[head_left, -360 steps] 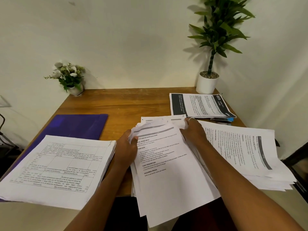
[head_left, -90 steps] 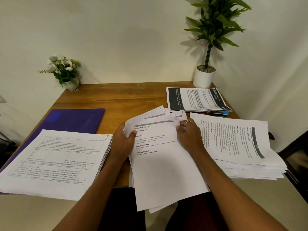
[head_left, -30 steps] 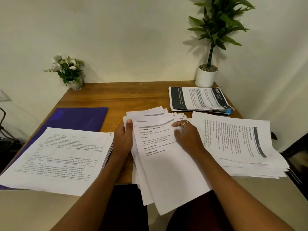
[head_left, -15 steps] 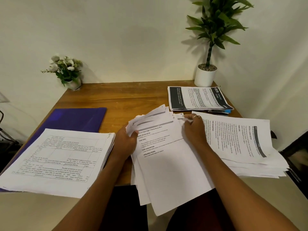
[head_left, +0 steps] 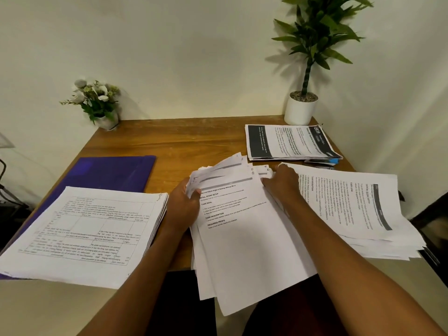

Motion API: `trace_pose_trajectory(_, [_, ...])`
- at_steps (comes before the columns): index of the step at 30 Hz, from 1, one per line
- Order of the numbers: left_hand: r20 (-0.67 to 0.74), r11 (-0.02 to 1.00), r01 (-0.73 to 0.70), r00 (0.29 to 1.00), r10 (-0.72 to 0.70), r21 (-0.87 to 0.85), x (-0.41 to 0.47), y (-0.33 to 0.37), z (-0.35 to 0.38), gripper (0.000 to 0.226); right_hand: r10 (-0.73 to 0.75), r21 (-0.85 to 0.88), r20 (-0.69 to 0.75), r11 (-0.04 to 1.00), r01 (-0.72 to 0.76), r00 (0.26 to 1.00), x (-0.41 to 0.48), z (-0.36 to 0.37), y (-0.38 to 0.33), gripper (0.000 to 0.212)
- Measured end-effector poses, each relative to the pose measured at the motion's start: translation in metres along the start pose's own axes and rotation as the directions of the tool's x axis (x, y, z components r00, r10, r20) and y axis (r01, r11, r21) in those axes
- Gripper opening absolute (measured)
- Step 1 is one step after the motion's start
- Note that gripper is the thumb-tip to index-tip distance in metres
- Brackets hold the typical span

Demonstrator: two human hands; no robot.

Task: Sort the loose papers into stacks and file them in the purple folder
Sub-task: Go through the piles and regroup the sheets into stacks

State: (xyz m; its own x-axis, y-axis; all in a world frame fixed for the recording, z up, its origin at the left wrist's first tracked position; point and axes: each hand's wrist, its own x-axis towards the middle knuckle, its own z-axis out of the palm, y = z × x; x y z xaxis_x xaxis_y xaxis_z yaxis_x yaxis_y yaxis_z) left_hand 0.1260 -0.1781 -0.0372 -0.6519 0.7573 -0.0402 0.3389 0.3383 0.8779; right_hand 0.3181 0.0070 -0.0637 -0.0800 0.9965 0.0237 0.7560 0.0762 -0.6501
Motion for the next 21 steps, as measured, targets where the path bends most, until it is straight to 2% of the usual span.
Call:
trace_pose_trajectory(7, [-0.006,1.000,-0.011,1.000,0.011,0.013,0.000,0.000,0.001,0.049,0.065,0.022,0.062,0.998,-0.066,0.996,0.000,-0.010,-0.009,0.017])
trace_pose_trajectory(13, [-0.017,1.000,0.004,1.000,-0.004,-0.003,-0.001,0.000,0.002,0.052,0.043,0.147,0.096,0.987,-0.057,0.994,-0.009,-0.020,-0.012,0.027])
trace_pose_trajectory(17, [-0.024,1.000,-0.006,1.000,0.006,-0.011,-0.003,0.003,0.002,0.052,0.020,0.264,-0.029,0.964,-0.011,0.999,-0.014,-0.038,-0.013,0.012])
trace_pose_trajectory(21, [-0.020,1.000,-0.016,1.000,0.015,-0.025,-0.005,0.002,0.001,0.052,-0.054,0.461,-0.160,0.879,0.122,0.986,-0.022,-0.068,-0.025,0.017])
